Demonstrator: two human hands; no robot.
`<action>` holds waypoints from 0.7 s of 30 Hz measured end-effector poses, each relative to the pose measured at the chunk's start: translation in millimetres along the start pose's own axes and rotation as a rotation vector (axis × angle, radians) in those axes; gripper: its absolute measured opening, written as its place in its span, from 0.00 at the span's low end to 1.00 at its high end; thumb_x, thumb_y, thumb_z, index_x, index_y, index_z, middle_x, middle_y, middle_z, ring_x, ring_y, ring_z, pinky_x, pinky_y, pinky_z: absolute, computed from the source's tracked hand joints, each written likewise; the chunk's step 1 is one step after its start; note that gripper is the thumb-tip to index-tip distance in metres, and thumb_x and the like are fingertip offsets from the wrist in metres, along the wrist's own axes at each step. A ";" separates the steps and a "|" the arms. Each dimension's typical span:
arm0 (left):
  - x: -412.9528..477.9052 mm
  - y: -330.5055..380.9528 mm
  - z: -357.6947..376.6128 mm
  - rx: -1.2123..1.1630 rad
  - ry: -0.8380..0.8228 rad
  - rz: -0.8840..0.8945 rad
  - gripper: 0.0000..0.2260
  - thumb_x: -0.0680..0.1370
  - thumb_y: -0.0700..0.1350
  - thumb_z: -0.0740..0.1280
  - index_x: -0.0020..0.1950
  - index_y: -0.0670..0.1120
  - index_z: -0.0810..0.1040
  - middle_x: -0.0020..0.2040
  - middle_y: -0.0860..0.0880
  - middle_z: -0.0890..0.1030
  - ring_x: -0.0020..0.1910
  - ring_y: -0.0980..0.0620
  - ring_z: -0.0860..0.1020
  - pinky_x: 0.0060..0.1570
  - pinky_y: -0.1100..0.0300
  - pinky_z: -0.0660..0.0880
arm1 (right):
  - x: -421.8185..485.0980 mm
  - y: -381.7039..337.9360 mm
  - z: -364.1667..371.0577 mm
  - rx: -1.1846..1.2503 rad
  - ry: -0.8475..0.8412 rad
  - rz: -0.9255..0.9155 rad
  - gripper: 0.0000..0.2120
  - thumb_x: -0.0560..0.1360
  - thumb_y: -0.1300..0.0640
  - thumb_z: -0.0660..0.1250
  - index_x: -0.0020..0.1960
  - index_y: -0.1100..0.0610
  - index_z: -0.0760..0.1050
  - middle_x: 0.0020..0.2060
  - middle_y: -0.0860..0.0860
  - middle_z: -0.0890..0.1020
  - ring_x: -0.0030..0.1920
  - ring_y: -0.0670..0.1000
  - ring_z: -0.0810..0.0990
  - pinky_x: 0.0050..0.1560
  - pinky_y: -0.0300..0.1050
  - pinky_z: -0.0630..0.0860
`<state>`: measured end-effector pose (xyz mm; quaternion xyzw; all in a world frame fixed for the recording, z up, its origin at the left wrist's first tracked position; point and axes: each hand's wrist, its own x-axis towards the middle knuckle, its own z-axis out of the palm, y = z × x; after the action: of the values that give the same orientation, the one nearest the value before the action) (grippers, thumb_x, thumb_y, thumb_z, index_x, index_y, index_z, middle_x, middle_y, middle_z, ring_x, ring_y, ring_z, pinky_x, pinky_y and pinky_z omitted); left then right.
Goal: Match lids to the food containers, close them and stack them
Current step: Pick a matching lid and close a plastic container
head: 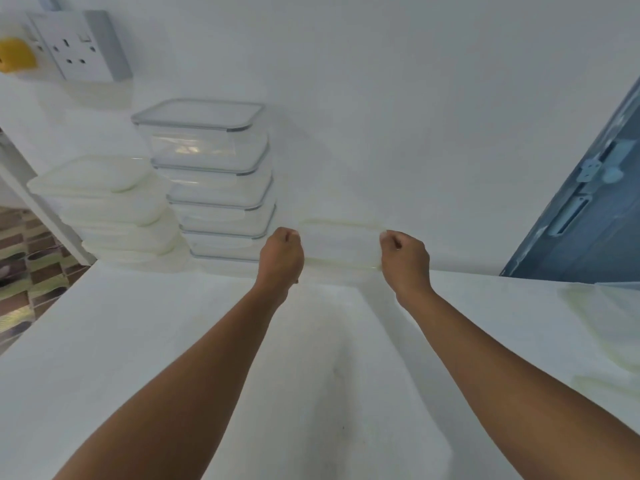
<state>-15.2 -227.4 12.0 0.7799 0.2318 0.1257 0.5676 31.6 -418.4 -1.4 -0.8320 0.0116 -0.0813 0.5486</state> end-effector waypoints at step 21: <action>43.2 -48.6 25.4 0.302 -0.082 0.003 0.18 0.85 0.50 0.51 0.72 0.48 0.70 0.58 0.40 0.80 0.53 0.35 0.81 0.54 0.40 0.81 | 45.2 45.0 48.6 0.037 -0.085 0.246 0.14 0.81 0.44 0.60 0.45 0.51 0.78 0.36 0.51 0.78 0.36 0.54 0.76 0.33 0.43 0.71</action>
<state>23.0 -214.6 -45.0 0.8614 0.2233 0.0582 0.4525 86.5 -397.0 -55.7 -0.8166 0.0888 0.0215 0.5699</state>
